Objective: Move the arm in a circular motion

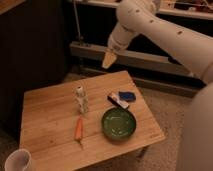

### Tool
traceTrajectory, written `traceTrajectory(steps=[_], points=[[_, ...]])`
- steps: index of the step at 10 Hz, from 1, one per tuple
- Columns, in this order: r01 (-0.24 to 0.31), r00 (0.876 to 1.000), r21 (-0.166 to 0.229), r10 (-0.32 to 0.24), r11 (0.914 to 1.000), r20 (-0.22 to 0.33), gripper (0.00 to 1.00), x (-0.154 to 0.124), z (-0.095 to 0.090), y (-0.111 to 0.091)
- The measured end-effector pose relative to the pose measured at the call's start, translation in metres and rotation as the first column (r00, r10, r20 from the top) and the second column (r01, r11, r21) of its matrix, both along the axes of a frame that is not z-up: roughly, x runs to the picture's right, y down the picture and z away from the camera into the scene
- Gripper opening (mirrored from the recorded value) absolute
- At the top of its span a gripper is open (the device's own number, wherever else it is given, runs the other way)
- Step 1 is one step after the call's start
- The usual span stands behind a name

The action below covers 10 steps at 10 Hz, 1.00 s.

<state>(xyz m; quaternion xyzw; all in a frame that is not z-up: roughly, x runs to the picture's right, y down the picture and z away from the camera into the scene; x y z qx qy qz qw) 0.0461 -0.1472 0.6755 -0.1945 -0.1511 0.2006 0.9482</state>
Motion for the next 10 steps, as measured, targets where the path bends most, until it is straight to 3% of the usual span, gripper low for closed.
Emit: traceTrajectory(steps=[3, 5, 8, 10], points=[[-0.101, 0.995, -0.026, 0.101, 0.9946, 0.006, 0.65, 0.064, 0.007, 0.041], [-0.107, 0.994, -0.042, 0.108, 0.9934, 0.031, 0.65, 0.077, 0.006, 0.076], [-0.049, 0.999, -0.033, 0.049, 0.9982, -0.003, 0.65, 0.043, -0.031, 0.126], [-0.014, 0.999, -0.059, 0.012, 0.9982, -0.033, 0.65, 0.018, -0.059, 0.16]])
